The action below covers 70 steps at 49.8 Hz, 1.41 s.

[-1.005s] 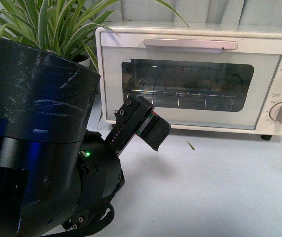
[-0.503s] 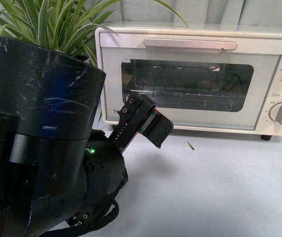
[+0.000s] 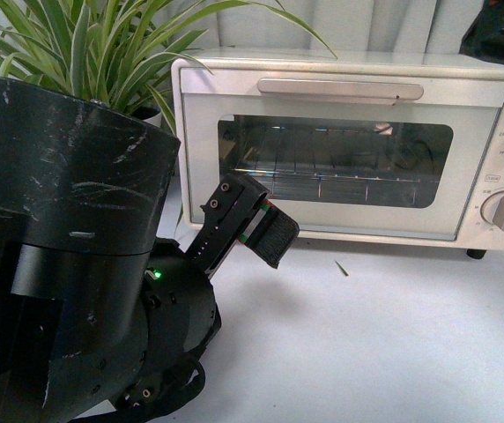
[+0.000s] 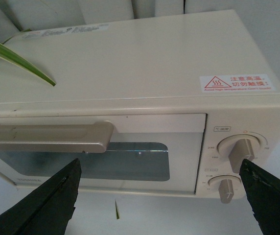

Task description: Open oven

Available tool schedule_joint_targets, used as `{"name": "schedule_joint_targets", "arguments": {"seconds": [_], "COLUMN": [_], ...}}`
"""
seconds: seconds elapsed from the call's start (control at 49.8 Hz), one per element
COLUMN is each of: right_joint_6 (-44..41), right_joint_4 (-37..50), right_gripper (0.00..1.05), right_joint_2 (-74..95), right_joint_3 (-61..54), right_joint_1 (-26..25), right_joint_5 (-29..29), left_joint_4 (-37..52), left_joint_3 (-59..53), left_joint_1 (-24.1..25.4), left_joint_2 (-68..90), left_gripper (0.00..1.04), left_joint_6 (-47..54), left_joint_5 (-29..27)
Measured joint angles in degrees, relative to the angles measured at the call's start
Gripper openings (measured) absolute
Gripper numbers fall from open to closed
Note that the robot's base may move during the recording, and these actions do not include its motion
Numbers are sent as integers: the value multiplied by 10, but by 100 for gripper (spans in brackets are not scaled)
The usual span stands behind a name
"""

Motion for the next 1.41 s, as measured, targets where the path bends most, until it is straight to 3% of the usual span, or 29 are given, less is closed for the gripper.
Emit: {"name": "schedule_joint_targets", "arguments": {"seconds": [0.824, 1.407], "right_joint_6": [32, 39], "right_joint_4": [-26, -54], "right_gripper": [95, 95], "right_joint_2": [121, 160], "right_joint_3": [96, 143], "right_joint_1": [13, 14], "right_joint_5": [55, 54], "left_joint_4": [-1, -2], "left_joint_3": [1, 5], "left_joint_1": [4, 3], "left_joint_2": [-1, 2], "left_gripper": [98, 98], "left_joint_6": [-16, -18], "left_joint_5": [-2, -2]}}
